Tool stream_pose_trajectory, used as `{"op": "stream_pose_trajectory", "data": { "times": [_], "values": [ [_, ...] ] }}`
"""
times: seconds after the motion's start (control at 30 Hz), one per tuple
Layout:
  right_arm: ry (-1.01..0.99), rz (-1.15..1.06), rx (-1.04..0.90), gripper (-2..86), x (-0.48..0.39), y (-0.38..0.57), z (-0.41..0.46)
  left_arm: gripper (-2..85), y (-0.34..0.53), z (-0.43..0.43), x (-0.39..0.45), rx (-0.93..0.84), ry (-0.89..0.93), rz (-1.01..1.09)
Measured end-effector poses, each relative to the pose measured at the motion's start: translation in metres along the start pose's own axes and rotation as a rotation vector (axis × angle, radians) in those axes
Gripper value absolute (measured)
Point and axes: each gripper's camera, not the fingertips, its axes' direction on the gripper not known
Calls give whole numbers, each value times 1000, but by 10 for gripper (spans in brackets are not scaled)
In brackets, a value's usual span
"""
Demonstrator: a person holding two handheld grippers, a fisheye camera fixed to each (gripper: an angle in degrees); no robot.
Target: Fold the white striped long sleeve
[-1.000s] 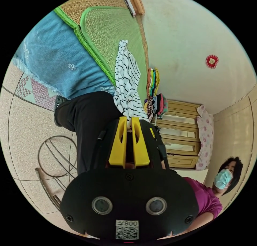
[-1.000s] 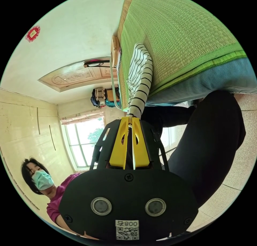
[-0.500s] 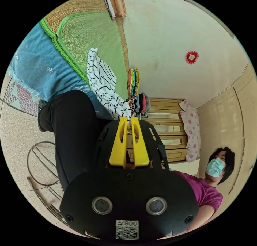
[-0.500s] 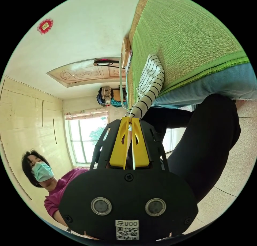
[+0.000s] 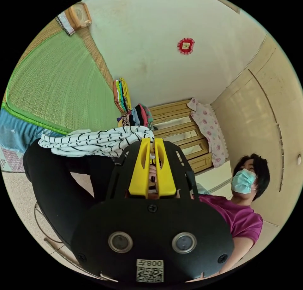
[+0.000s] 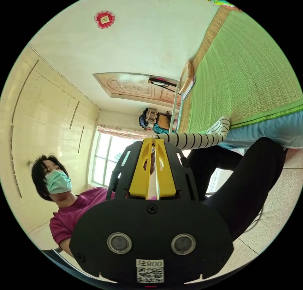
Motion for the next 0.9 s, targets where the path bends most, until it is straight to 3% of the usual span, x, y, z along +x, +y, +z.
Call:
{"op": "stream_pose_trajectory", "data": {
  "times": [0.4,0.9],
  "values": [
    [-33,-136,81,14,-84,-11,-46,21,-52,92,16,-66,91,54],
    [-31,-83,179,11,-56,-61,-105,20,-151,233,-23,-155,80,-26]
  ]
}}
